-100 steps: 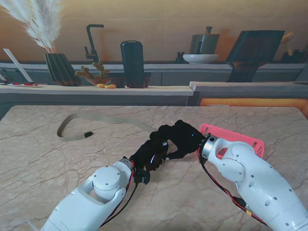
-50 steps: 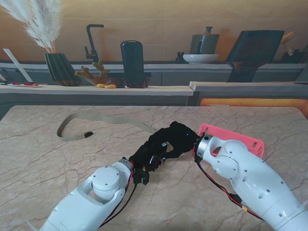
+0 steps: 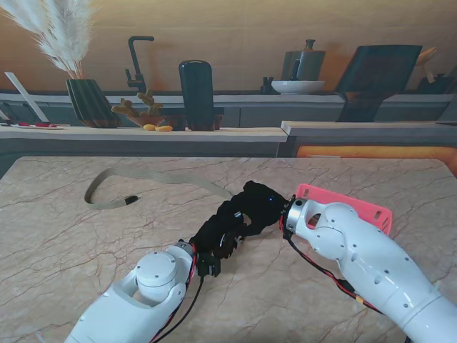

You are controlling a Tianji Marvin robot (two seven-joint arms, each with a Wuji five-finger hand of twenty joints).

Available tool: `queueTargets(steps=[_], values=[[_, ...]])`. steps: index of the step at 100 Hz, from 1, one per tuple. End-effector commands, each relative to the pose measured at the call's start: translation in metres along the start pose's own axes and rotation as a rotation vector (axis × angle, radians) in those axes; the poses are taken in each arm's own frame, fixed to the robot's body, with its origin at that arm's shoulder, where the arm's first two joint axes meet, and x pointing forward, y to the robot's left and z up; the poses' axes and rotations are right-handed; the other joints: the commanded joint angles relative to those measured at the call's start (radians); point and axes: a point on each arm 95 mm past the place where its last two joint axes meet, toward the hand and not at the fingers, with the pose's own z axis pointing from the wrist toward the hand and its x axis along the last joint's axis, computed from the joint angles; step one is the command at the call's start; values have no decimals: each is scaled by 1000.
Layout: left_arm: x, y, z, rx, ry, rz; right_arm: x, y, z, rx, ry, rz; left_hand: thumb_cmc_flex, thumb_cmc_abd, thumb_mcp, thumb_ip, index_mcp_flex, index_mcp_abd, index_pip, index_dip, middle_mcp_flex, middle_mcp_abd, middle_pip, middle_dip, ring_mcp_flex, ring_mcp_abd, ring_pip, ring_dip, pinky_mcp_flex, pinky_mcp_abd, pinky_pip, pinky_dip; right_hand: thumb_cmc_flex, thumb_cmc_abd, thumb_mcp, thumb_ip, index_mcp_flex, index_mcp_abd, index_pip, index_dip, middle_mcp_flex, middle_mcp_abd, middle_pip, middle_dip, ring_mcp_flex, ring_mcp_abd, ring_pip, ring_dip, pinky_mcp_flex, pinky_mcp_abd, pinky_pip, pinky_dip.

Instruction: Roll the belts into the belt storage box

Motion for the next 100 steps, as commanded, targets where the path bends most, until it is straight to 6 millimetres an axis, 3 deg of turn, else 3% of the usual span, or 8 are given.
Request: queueTargets(steps=[1, 22, 42, 52, 59, 82, 91, 100], values=[[17, 10, -1, -27, 55, -21, 6, -14, 1, 35, 17, 7, -11, -11, -34, -27, -35, -55, -36, -16, -25, -1, -26, -18, 28, -32, 118, 57, 31, 47, 222, 21, 5, 9, 79, 5, 133, -120, 175, 37, 50, -39, 73, 29, 24, -22, 31, 26, -2, 19, 26, 12], [17, 11, -3, -48, 79, -38, 5, -22, 4, 35, 18, 13, 24, 39, -125, -6, -33, -62, -57, -27, -66, -5, -115, -66, -64, 32, 59, 91, -92, 89, 148, 100, 28, 1, 80, -22, 148, -128, 198, 39, 75, -38, 115, 45, 39, -26, 69, 43, 0, 14, 36, 15], [17, 11, -3, -49, 107, -58, 6, -26, 6, 34, 25, 3, 60, 92, -221, 15, -29, -60, -80, -39, -99, -1, -239, -163, -189, 112, -57, 108, -258, 117, 13, 215, 78, -15, 60, -52, 176, -180, 342, -73, 149, -53, 140, 35, 66, -32, 112, 58, 9, 11, 55, 17], [17, 11, -5, -54, 118, -91, 5, -29, 7, 38, 30, -7, 77, 112, -258, 23, -26, -55, -93, -45, -98, 15, -312, -247, -247, 146, -164, 79, -321, 122, -74, 227, 65, -23, 74, -49, 170, -168, 328, -77, 137, -49, 134, 33, 61, -34, 117, 60, 9, 8, 58, 18], [18, 10, -6, -63, 119, -120, 5, -31, 8, 36, 32, -7, 83, 120, -276, 27, -14, -50, -106, -52, -91, 23, -332, -284, -262, 154, -208, 65, -313, 113, -73, 240, 60, -27, 90, -46, 160, -154, 313, -72, 118, -44, 129, 32, 53, -36, 117, 60, 8, 5, 60, 18], [18, 11, -7, -67, 117, -181, 4, -35, 6, 21, 46, -24, 107, 133, -318, 38, -3, -51, -103, -47, -93, 27, -328, -332, -114, 77, 24, 87, -103, -16, 173, 201, 22, -44, 160, -8, 128, -139, 226, -4, 47, -26, 132, 34, 20, -42, 113, 52, -1, -6, 66, 15], [19, 12, -8, -64, 118, -200, 4, -38, 6, 25, 52, -31, 107, 136, -321, 39, -12, -53, -99, -45, -108, 34, -354, -358, -104, 74, 32, 79, -89, -25, 191, 177, 19, -46, 158, -4, 126, -154, 224, 9, 43, -25, 137, 36, 15, -41, 115, 52, -7, -6, 65, 14], [19, 14, -9, -60, 122, -218, 4, -40, 7, 24, 62, -31, 108, 142, -328, 40, -25, -59, -104, -47, -141, 35, -393, -395, -140, 91, -7, 68, -129, -1, 156, 155, 28, -32, 131, -48, 144, -187, 251, 2, 66, -29, 151, 40, 23, -39, 131, 56, -8, -3, 69, 14]])
